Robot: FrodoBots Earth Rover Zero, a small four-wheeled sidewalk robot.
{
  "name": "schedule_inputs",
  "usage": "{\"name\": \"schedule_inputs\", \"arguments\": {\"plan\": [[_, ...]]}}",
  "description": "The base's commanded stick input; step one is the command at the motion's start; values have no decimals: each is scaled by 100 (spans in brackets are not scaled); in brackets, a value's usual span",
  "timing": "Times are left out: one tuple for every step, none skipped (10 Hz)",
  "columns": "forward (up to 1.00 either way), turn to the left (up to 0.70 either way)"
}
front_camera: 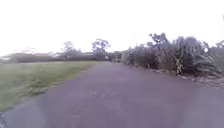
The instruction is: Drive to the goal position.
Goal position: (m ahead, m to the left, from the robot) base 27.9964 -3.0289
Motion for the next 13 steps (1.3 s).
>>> {"name": "schedule_inputs", "arguments": {"plan": [[70, 0], [70, 0], [70, 0], [70, 0], [70, 0], [70, 0], [70, 0], [70, 0], [70, 0], [70, 0], [70, 0], [70, 0], [70, 0]]}}
